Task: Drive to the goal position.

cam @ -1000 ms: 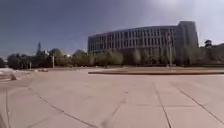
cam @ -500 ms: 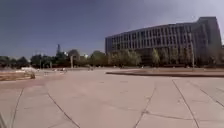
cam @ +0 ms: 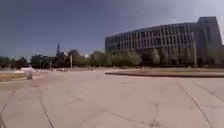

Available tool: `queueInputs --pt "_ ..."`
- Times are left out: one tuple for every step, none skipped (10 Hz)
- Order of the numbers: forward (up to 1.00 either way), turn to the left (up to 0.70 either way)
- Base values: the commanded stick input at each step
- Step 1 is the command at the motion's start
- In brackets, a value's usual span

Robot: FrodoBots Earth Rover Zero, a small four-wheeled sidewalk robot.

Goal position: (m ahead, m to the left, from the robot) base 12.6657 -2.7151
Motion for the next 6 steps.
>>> queueInputs --pt "0.70 0.01" --pt "0.70 0.01" --pt "0.70 0.01" --pt "0.70 0.01" --pt "0.70 0.01" --pt "0.70 0.01"
